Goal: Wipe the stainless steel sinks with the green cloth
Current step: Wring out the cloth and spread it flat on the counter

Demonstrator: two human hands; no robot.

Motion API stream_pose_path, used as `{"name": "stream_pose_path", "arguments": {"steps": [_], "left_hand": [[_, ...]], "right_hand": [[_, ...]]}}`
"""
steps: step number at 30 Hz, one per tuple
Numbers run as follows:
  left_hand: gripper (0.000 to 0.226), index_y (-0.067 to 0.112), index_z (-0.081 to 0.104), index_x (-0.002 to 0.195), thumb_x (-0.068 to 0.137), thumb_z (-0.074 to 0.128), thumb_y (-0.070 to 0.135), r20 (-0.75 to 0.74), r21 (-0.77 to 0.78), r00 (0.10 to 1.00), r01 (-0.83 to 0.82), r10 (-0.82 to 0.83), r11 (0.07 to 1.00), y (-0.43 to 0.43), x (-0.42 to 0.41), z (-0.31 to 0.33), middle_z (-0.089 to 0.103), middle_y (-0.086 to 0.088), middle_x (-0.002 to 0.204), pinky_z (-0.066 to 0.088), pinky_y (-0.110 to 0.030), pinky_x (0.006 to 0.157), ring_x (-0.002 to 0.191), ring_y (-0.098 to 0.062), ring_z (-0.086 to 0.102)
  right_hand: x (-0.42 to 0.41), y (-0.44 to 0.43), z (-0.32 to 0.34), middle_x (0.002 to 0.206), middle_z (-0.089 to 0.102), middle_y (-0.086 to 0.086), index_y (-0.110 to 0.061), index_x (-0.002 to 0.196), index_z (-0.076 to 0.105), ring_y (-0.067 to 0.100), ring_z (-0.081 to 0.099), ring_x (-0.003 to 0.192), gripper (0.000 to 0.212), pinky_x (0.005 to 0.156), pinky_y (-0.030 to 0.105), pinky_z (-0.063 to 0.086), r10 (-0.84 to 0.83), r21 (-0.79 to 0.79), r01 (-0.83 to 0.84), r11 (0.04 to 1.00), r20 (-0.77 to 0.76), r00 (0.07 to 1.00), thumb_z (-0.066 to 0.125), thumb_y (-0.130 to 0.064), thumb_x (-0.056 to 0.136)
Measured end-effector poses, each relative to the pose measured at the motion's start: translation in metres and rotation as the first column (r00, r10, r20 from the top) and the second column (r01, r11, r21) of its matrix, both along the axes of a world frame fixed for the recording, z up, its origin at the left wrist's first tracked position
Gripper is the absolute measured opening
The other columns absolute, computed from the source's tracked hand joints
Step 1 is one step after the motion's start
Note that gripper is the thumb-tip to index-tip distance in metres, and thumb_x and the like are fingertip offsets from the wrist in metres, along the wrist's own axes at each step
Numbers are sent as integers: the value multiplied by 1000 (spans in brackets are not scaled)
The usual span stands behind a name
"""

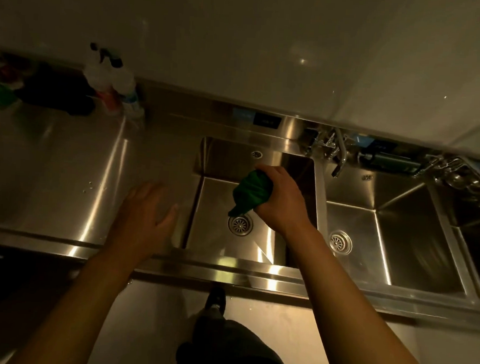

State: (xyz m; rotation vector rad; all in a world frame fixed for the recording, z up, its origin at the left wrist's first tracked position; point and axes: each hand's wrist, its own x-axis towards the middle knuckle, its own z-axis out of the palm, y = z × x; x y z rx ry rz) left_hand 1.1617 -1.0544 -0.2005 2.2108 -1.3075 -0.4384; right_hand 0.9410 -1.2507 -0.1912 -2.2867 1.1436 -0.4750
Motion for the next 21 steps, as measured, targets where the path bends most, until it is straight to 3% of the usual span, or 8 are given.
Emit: {"name": "stream_pose_path", "arguments": {"steps": [4,9,13,16,19,21], "left_hand": [[55,7,58,142,97,52,38,6,31,1000,24,-25,999,-17,23,-3,55,-15,145,36,-40,111,135,-34,47],[48,17,52,148,102,61,28,7,31,999,47,-47,998,-41,46,-7,49,-7,152,28,-32,109,141,-25,39],[55,16,53,148,99,55,40,-1,47,995,98,-98,994,-61,56,-9,50,-8,151,29,-30,111,141,-26,40],[54,24,49,150,100,63,39,-23,39,992,128,-127,991,-71,62,-17,47,-3,154,27,-27,110,141,-17,37],[61,32,45,151,96,63,51,-51,40,980,194,-192,980,-81,68,-26,44,3,155,27,-26,109,137,-1,29],[68,34,45,150,89,61,60,-67,36,969,240,-237,970,-90,72,-31,45,5,152,32,-28,108,135,-2,33]], "right_hand": [[26,-17,-14,131,55,-3,-27,142,52,19,57,119,79,91,42,56,-5,50,5,999,8,1000,86,-24,72],[56,-35,-27,128,56,-2,-26,142,53,20,59,116,77,92,41,55,-15,128,9,992,46,999,85,-25,72],[75,-42,-35,125,57,-2,-26,142,54,20,60,114,78,93,38,54,-9,172,-3,985,73,997,85,-24,70],[87,-41,-39,126,58,-1,-24,141,55,17,61,113,80,96,32,52,0,222,-28,975,126,992,87,-23,68],[98,-37,-41,127,60,0,-22,141,55,16,61,113,84,97,31,51,6,270,-49,962,156,988,89,-24,64],[105,-31,-42,127,60,-1,-24,141,56,14,61,114,86,99,30,52,-10,315,-47,948,177,984,90,-27,62]]}}
